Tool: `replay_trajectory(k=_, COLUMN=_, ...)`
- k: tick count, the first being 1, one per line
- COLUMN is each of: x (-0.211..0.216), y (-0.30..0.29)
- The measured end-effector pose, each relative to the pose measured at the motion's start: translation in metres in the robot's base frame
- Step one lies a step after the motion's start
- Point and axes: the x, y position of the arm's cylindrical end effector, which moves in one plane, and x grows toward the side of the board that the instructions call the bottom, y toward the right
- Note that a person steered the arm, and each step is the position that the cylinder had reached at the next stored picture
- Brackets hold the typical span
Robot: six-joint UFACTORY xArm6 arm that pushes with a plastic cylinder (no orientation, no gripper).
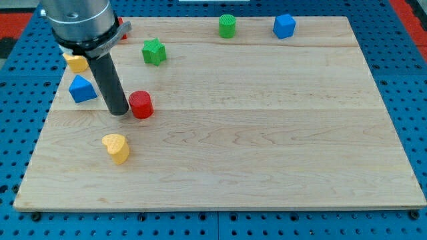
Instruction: Push the red circle diagonally below the blue cube
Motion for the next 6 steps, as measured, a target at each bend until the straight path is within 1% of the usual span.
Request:
replay_trajectory(k=1, x=-0.016, y=0.054)
replay_trajectory(k=2, x=-0.026, y=0.168)
replay_trajectory(k=3, x=-0.018, y=0.223)
replay_trajectory(k=4, x=0.006, y=0.156)
replay_trajectory(k=5, x=0.026, y=0.229)
replay_trajectory(k=6, x=-0.004, y=0.290)
